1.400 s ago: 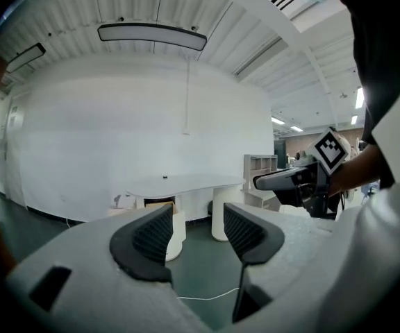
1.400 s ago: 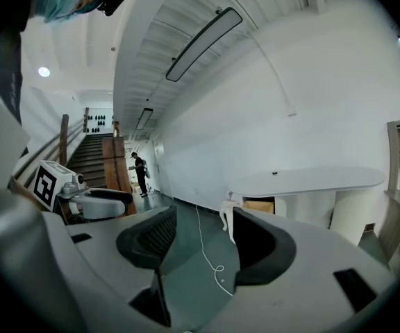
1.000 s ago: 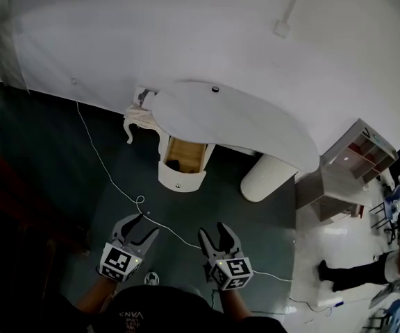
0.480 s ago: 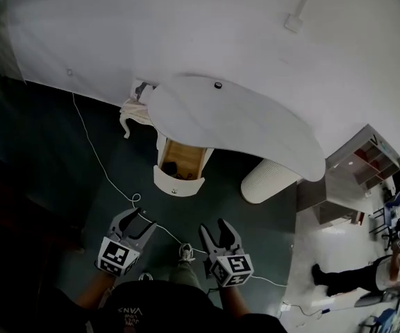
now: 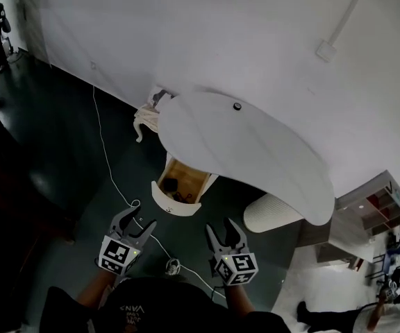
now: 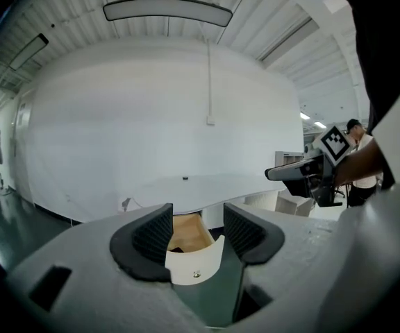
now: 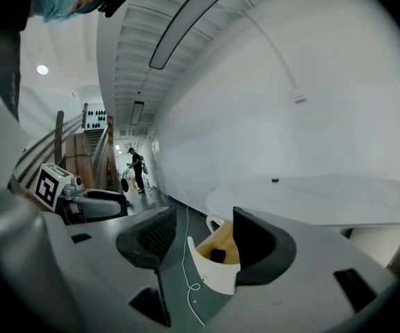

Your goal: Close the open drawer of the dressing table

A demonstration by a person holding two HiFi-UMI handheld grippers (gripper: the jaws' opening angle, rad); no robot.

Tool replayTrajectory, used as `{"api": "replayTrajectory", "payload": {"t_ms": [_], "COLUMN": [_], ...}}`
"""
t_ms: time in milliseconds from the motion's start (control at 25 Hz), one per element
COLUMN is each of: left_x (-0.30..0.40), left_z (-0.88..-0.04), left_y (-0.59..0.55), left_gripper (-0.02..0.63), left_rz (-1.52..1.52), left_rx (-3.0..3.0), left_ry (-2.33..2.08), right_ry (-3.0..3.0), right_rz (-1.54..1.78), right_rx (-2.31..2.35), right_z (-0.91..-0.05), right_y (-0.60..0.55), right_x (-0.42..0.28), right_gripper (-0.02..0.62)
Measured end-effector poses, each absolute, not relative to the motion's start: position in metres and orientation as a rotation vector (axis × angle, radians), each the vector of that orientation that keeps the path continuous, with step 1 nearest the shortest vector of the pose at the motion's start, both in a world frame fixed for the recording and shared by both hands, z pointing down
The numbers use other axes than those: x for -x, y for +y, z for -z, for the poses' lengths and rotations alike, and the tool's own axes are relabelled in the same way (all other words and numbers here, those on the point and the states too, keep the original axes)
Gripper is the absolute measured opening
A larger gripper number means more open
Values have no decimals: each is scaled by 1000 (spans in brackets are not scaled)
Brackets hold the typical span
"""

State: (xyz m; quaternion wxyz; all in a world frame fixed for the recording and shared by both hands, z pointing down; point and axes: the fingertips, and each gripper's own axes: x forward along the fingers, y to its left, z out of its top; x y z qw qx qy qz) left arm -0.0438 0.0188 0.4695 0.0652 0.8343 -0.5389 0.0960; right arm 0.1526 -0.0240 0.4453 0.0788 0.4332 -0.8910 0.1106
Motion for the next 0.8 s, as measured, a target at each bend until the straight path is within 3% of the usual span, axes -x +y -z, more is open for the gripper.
{"api": "replayTrajectory", "payload": {"t_ms": [400, 800], "left_x": [47, 49], "left_z": [-506, -572], "left_y": [-16, -46], "left_gripper": [221, 222], "left_rz": [-332, -505], "left_rx": [-2356, -2326], "left_ry": [-1826, -1691], "right_ry": [-2716, -2693], "right_rz": [-362, -428], "right_rx": [-1102, -1096], "right_z": [-456, -477], "right_y": [-74, -98], "right_x": [-157, -144], "right_gripper": [239, 239]}}
